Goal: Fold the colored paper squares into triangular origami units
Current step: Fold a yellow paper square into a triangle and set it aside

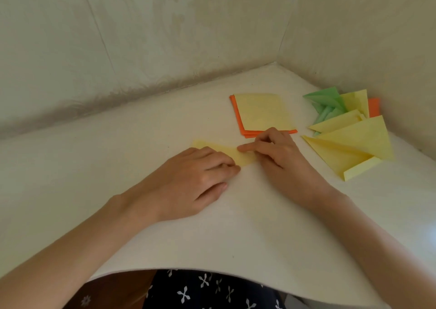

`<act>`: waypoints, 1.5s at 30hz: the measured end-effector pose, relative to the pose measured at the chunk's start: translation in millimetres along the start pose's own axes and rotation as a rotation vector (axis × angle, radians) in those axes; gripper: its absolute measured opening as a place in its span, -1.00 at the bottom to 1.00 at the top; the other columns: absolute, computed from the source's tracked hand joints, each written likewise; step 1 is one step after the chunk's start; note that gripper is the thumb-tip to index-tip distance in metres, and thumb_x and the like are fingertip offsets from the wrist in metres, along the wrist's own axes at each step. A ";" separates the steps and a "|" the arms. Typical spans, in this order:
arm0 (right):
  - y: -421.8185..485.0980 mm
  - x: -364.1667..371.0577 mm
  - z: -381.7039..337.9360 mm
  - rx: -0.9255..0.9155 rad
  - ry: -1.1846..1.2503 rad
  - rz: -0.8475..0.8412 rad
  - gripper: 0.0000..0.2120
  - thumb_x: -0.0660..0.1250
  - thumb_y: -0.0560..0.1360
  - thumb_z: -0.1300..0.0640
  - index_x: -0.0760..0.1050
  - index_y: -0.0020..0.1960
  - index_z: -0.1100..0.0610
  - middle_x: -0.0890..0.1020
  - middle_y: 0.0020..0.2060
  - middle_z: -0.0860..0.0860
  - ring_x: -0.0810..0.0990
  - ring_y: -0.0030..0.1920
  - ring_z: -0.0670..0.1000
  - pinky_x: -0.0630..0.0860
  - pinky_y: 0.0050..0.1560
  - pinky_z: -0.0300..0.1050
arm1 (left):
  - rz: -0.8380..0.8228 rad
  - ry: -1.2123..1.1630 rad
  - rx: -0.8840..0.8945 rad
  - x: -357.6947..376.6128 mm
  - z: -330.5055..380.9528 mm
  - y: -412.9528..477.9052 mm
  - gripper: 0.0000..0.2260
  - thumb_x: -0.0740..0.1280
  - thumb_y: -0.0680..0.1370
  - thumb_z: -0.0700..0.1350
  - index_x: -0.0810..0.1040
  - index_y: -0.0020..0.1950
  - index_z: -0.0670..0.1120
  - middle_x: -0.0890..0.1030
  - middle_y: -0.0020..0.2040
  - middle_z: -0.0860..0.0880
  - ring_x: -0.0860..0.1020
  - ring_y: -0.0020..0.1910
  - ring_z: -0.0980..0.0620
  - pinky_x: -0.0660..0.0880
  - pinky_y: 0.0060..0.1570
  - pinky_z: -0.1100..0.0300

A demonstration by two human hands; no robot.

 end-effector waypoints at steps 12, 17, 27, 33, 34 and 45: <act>3.2 2.2 6.1 0.098 -0.050 -0.013 -0.65 0.15 0.54 0.33 0.59 0.13 0.02 0.49 -0.06 0.04 0.30 -0.08 0.01 0.34 0.00 0.00 | 0.016 0.117 -0.095 1.0 -4.9 14.7 -0.60 0.06 0.56 0.10 0.50 0.29 0.02 0.43 -0.06 0.02 0.36 -0.16 0.06 0.31 -0.21 0.18; 3.2 3.5 6.4 0.128 -0.025 -0.050 -0.73 0.18 0.58 0.20 0.56 0.16 -0.03 0.43 -0.05 -0.04 0.26 -0.04 -0.04 0.25 0.04 -0.13 | 0.006 0.210 -0.067 -3.2 3.1 23.4 -0.57 0.02 0.56 0.12 0.48 0.33 0.06 0.40 -0.17 0.01 0.28 -0.27 0.06 0.24 -0.28 0.18; 2.0 6.8 6.2 0.123 -0.111 -0.074 -0.72 0.17 0.59 0.18 0.51 0.21 -0.06 0.41 0.02 -0.02 0.21 -0.01 -0.07 0.20 0.06 -0.16 | 0.017 0.167 0.002 -13.8 0.8 -12.5 -0.66 0.10 0.61 0.01 0.62 0.18 -0.04 0.60 0.07 -0.03 0.55 -0.06 -0.05 0.45 -0.17 0.08; 3.3 6.3 4.3 0.098 -0.118 -0.044 -0.73 0.18 0.58 0.21 0.54 0.19 -0.03 0.39 -0.03 -0.05 0.22 -0.03 -0.05 0.18 0.04 -0.19 | 0.035 0.079 0.037 -29.9 -4.0 -51.2 -0.70 0.15 0.62 -0.04 0.66 0.12 -0.08 0.62 0.16 -0.02 0.57 0.03 0.01 0.46 0.02 0.07; 3.4 5.7 3.2 0.092 -0.128 -0.041 -0.73 0.19 0.58 0.21 0.54 0.18 -0.03 0.40 -0.02 -0.04 0.22 -0.04 -0.06 0.18 0.04 -0.19 | 0.042 0.069 0.039 -32.2 -3.6 -53.6 -0.70 0.16 0.61 -0.04 0.67 0.09 -0.10 0.62 0.15 -0.02 0.58 0.02 0.01 0.46 0.04 0.08; 8.2 35.5 -31.7 0.203 -0.317 -0.217 -0.27 0.10 0.49 -0.33 0.00 0.52 -0.02 -0.02 0.52 0.04 -0.21 0.51 0.05 -0.22 0.47 0.09 | 0.055 -0.014 -0.007 -32.6 -3.8 -57.6 -0.70 0.17 0.60 -0.05 0.65 0.13 -0.13 0.62 0.15 -0.04 0.59 0.04 0.03 0.47 0.04 0.10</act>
Point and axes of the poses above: each hand's wrist, its own y-axis towards the middle knuckle, its own x-axis out of the palm, z = x × y, the point moved 10 cm from there along y, towards the middle knuckle
